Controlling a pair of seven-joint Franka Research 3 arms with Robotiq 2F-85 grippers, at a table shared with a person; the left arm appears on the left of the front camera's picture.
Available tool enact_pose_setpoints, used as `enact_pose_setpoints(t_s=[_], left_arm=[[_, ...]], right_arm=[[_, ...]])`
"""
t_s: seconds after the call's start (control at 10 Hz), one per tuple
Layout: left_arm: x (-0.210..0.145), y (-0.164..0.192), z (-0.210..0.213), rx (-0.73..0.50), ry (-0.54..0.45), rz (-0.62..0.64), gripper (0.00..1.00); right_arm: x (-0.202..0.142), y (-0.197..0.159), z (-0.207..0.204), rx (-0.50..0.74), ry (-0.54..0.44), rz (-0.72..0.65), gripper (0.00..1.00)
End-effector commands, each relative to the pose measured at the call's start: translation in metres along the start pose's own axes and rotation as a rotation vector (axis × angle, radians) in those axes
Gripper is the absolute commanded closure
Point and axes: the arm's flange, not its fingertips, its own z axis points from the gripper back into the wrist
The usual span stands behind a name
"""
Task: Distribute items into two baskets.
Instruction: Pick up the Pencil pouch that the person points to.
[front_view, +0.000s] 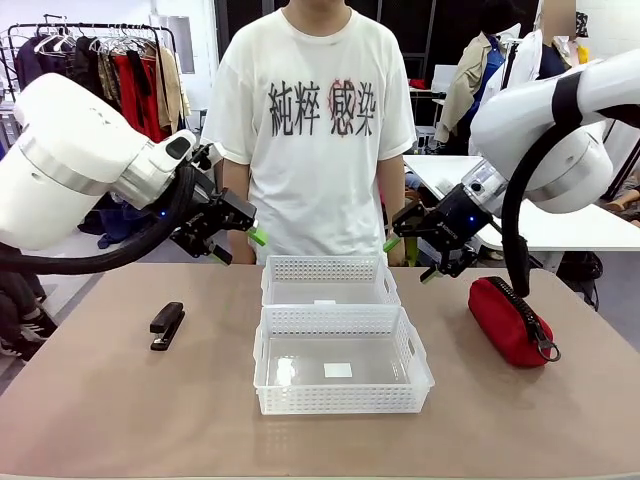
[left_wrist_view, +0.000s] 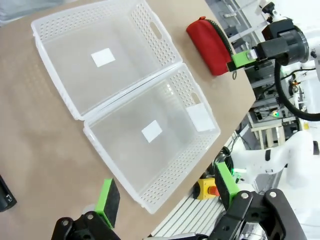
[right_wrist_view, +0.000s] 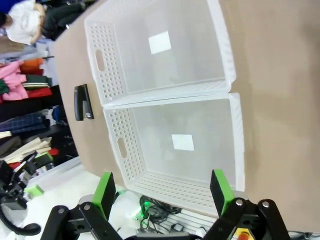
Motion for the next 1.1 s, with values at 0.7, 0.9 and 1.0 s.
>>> enact_pose_setpoints(t_s=[0.7,0.9,1.0], left_arm=[[0.014,-0.015,0.012,-0.384,0.067,0.248,0.0],[0.019,-0.024,0.02,-0.52,0.029,0.29,0.0],[0.023,-0.027,0.027,-0.616,-0.016,0.285,0.0]], right_arm=[[0.008,0.017,0.013,0.247,0.247,-0.265,0.0],[0.016,0.031,0.022,0.402,0.277,-0.352,0.0],[0.023,0.038,0.028,0.488,0.266,-0.364,0.0]])
